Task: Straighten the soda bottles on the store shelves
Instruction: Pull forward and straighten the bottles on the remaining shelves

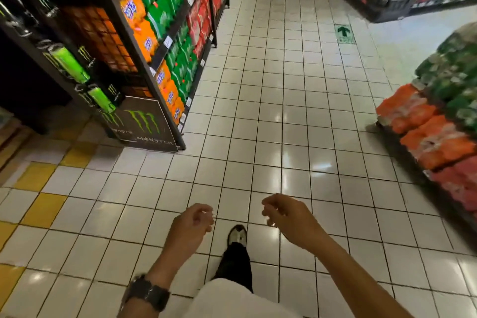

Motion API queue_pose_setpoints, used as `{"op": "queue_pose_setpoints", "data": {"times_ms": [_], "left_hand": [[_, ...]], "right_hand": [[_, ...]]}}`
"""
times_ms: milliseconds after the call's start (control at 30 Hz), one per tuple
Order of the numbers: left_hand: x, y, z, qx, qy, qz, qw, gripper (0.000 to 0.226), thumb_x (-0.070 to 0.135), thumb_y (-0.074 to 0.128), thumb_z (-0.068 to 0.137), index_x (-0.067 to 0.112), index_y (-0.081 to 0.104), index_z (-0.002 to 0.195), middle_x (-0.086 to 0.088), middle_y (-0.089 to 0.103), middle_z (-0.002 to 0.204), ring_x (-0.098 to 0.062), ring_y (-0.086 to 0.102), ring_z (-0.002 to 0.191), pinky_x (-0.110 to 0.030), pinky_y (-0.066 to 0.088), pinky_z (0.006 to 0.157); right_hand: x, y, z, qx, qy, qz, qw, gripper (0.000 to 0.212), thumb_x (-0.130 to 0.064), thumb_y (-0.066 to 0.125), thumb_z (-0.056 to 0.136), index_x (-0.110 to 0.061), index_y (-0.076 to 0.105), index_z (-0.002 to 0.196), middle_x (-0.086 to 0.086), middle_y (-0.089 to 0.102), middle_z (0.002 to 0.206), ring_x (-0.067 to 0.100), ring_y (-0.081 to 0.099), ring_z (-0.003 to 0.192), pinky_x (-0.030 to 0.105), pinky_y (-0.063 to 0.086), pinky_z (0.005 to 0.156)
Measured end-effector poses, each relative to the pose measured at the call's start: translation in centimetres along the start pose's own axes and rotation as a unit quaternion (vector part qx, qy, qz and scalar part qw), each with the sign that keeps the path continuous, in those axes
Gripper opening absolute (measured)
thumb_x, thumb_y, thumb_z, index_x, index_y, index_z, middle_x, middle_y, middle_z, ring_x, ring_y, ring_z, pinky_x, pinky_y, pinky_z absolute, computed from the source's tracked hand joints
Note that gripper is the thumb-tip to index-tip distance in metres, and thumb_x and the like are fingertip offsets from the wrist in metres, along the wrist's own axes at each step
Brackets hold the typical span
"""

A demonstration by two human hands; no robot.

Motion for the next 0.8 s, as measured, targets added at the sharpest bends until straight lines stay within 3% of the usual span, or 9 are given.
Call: {"op": "queue_pose_setpoints", "data": {"times_ms": [167, 267, 400, 567, 667, 800], "left_hand": [[7.0, 0.2, 10.9, -0.096, 0.014, 0.064, 0.993, 0.013, 0.03, 0.057, 0.091, 0.039, 0.066, 0.089, 0.008, 0.071, 0.083, -0.007, 0.067, 0.074, -0.027, 0.055, 0.076], [12.8, 1.1, 17.8, -0.13, 0.065, 0.132, 0.981, 0.015, 0.032, 0.052, 0.09, 0.043, 0.062, 0.088, 0.014, 0.07, 0.08, -0.001, 0.065, 0.072, -0.024, 0.054, 0.071], [19.9, 3.7, 25.9, -0.163, 0.094, 0.16, 0.969, 0.013, 0.039, 0.051, 0.087, 0.046, 0.061, 0.089, 0.015, 0.069, 0.082, 0.0, 0.064, 0.072, -0.024, 0.054, 0.068], [25.8, 7.1, 35.4, -0.171, 0.108, 0.153, 0.967, 0.017, 0.037, 0.048, 0.088, 0.049, 0.059, 0.089, 0.013, 0.069, 0.083, -0.001, 0.063, 0.073, -0.022, 0.053, 0.068], [28.5, 7.7, 41.6, -0.162, 0.083, 0.17, 0.968, 0.013, 0.038, 0.048, 0.092, 0.046, 0.058, 0.094, 0.015, 0.067, 0.086, 0.003, 0.062, 0.075, -0.014, 0.051, 0.065], [34.2, 6.6, 49.6, -0.154, 0.062, 0.211, 0.963, 0.014, 0.039, 0.049, 0.09, 0.041, 0.06, 0.1, 0.014, 0.066, 0.085, 0.002, 0.061, 0.077, -0.018, 0.05, 0.07]], "right_hand": [[-1.6, -4.2, 8.3, -0.022, 0.052, -0.044, 0.997, 0.014, -0.03, 0.052, 0.095, -0.029, 0.063, 0.104, -0.011, 0.067, 0.09, 0.005, 0.065, 0.075, 0.023, 0.055, 0.072], [-1.5, -8.4, 12.7, 0.005, 0.078, -0.039, 0.996, 0.012, -0.029, 0.053, 0.095, -0.031, 0.063, 0.102, -0.012, 0.067, 0.089, 0.005, 0.065, 0.074, 0.022, 0.054, 0.07], [-0.7, -13.7, 19.1, 0.039, 0.112, -0.022, 0.993, 0.01, -0.032, 0.053, 0.094, -0.036, 0.062, 0.099, -0.012, 0.068, 0.091, 0.003, 0.066, 0.078, 0.029, 0.055, 0.078], [0.0, -19.4, 29.9, 0.081, 0.14, 0.044, 0.986, 0.012, -0.027, 0.055, 0.094, -0.035, 0.063, 0.094, -0.009, 0.07, 0.086, 0.007, 0.068, 0.073, 0.034, 0.057, 0.076], [-1.1, -22.5, 38.0, 0.082, 0.132, 0.063, 0.986, 0.009, -0.028, 0.055, 0.094, -0.031, 0.063, 0.094, -0.01, 0.071, 0.085, 0.005, 0.068, 0.07, 0.031, 0.056, 0.074], [-5.7, -27.9, 49.5, 0.024, 0.107, 0.044, 0.993, 0.011, -0.026, 0.054, 0.095, -0.022, 0.064, 0.093, -0.005, 0.07, 0.088, 0.01, 0.068, 0.071, 0.022, 0.052, 0.066]]}}
Point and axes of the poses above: each hand's wrist, its own z-axis towards the middle knuckle, its own y-axis out of the palm, x = y × z, the point moved 7 cm from there along z, towards the middle knuckle
